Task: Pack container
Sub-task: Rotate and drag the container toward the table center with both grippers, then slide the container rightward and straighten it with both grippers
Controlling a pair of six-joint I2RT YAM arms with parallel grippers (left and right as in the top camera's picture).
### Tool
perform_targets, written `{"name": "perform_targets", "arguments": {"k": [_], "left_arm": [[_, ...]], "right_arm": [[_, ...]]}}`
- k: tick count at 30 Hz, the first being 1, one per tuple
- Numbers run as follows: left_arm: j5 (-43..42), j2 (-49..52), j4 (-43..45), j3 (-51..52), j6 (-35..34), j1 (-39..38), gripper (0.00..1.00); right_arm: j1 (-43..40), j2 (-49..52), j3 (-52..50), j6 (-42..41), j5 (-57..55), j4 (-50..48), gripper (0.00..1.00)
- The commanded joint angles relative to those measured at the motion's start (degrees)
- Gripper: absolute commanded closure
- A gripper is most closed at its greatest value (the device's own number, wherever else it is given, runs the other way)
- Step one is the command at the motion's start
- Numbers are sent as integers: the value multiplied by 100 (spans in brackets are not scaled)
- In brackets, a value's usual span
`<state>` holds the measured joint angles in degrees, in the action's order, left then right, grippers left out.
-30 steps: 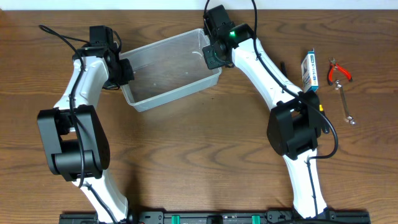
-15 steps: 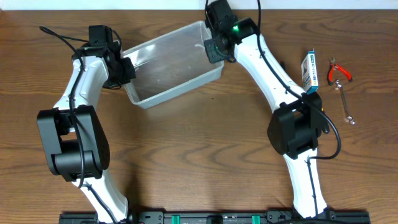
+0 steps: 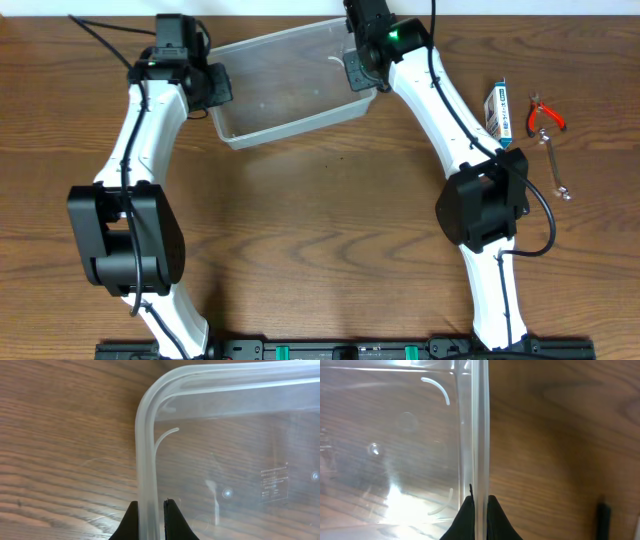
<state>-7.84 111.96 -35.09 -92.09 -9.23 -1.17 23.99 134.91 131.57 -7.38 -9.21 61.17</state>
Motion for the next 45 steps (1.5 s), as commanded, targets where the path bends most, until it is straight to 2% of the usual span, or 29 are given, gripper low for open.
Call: {"name": "perform_targets", "arguments": {"k": [1, 45], "left_arm": [[-398, -177, 90, -155, -9, -393, 94], [-396, -39, 264, -144, -9, -1495, 94]], "right_arm": [[149, 20, 162, 76, 448, 81, 99], [-721, 20, 140, 61, 448, 1263, 99]]}}
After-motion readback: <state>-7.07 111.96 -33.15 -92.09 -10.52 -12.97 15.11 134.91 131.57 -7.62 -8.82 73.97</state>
